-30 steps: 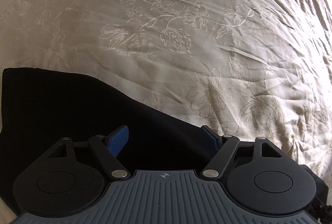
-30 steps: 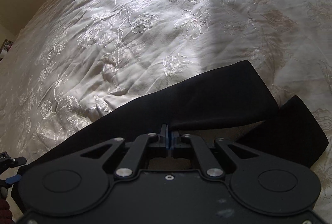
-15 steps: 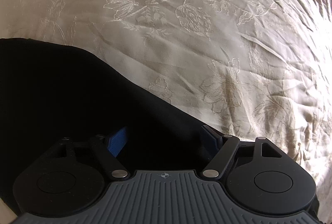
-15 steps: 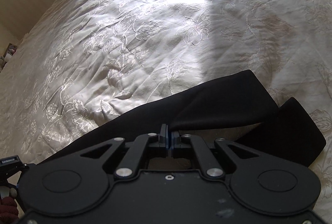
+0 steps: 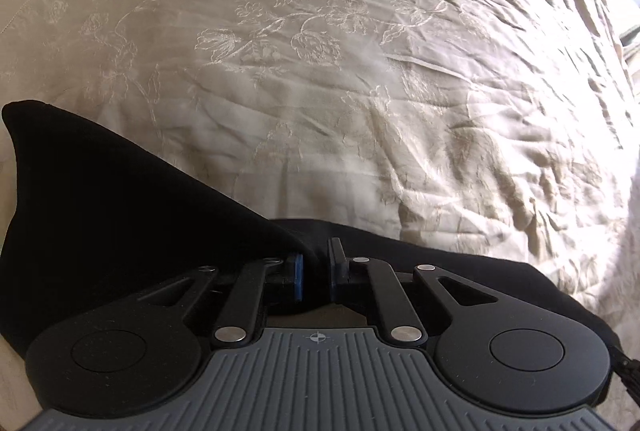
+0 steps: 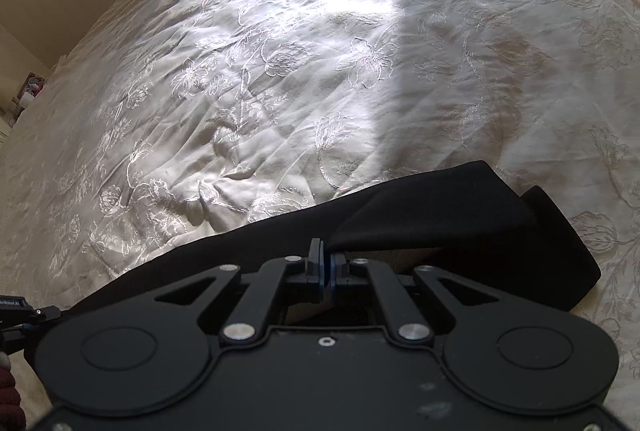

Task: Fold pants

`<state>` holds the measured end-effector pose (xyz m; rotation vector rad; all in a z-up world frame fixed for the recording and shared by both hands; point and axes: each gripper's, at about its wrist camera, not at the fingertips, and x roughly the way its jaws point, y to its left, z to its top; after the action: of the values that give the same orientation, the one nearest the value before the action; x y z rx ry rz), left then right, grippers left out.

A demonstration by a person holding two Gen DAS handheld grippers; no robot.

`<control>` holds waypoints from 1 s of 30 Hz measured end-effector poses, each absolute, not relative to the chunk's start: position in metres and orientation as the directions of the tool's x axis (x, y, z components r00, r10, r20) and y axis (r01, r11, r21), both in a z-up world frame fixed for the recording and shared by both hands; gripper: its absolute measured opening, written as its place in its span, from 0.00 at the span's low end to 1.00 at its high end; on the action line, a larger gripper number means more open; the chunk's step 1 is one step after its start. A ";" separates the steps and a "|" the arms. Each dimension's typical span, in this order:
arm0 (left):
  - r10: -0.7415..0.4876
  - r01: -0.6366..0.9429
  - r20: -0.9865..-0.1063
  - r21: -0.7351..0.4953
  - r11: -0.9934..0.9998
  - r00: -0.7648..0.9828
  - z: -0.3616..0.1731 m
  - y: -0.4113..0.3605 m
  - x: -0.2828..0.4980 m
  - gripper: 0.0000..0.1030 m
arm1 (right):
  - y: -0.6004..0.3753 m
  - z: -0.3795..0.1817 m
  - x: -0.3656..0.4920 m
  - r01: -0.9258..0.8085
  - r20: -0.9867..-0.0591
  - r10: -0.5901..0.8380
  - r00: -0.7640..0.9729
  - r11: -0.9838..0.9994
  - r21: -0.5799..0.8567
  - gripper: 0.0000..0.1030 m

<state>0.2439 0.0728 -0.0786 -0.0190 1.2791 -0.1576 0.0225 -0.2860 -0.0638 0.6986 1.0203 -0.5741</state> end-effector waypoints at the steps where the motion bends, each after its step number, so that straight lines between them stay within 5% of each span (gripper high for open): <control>1: -0.125 0.106 -0.954 -0.099 0.989 0.274 -0.080 0.077 0.231 0.11 | -0.286 -0.063 0.016 0.715 -0.906 -0.103 0.410 0.653 0.249 0.04; 15: 0.000 0.103 -0.984 0.019 0.994 0.177 -0.136 0.080 0.141 0.11 | -0.290 -0.122 -0.081 0.751 -0.953 -0.009 0.304 0.618 0.234 0.04; 30: 0.030 0.042 -0.968 0.042 0.998 0.249 -0.131 0.080 0.120 0.11 | -0.289 -0.086 -0.077 0.538 -0.876 -0.044 0.481 0.803 0.255 0.04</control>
<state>0.1204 0.0798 -0.1311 0.0639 1.3193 -0.0083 -0.0775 -0.2886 -0.0862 0.5507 1.0168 -0.3773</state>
